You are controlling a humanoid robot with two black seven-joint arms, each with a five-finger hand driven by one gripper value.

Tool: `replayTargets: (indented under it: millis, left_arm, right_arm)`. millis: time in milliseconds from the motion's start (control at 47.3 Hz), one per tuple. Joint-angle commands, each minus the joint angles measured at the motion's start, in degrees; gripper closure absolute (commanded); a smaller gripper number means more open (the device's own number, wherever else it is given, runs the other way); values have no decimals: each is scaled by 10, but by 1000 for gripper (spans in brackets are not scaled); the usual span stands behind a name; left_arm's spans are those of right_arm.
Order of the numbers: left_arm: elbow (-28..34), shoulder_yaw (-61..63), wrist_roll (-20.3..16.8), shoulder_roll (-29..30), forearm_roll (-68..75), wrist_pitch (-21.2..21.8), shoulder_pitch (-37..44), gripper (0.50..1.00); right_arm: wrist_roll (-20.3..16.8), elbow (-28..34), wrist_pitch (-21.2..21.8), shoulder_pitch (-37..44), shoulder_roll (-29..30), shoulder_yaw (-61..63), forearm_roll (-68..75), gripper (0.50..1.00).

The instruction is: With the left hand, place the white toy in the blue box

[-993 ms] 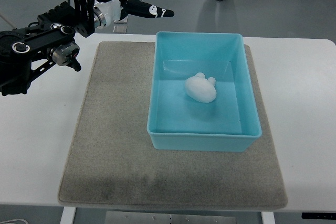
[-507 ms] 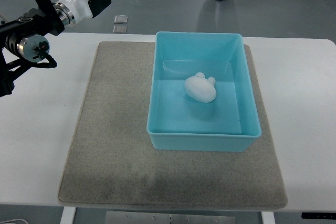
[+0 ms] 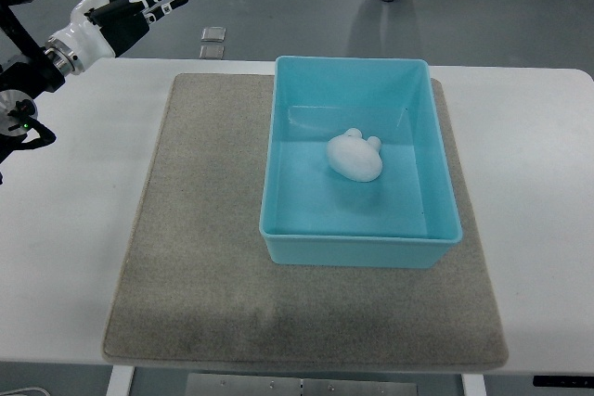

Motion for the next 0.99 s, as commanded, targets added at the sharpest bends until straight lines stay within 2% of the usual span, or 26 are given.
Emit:
replayTargets:
  millis: [0, 972]
  left_arm:
    - [7, 0, 0, -5, -1, 0, 8, 508]
    - [4, -13, 3, -1, 9, 0, 17, 506]
  right_arm:
    - [0, 0, 0, 0, 0, 0, 0, 564]
    - [0, 0, 0, 0, 0, 0, 0, 564]
